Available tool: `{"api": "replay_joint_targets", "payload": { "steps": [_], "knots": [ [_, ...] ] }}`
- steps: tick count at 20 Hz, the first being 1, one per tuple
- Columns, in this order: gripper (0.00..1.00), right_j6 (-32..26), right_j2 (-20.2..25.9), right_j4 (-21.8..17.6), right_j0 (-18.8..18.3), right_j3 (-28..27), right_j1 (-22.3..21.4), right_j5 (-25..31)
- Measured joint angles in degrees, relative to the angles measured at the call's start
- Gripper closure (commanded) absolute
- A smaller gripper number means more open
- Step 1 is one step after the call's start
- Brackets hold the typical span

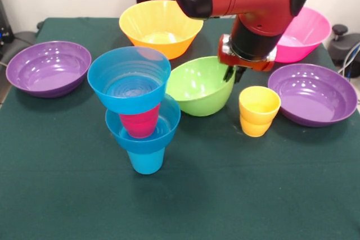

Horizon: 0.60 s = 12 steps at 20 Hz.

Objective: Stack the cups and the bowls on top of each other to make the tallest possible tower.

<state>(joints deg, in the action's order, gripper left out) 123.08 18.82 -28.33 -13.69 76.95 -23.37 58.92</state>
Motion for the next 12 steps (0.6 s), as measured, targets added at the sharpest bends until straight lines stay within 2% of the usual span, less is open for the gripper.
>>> {"api": "replay_joint_targets", "payload": {
  "steps": [5,12],
  "knots": [
    [1.00,0.00,0.00,2.75,0.47,0.31,-0.35,1.96],
    [1.00,0.00,0.00,6.26,0.54,3.46,-4.15,3.04]
  ]
}}
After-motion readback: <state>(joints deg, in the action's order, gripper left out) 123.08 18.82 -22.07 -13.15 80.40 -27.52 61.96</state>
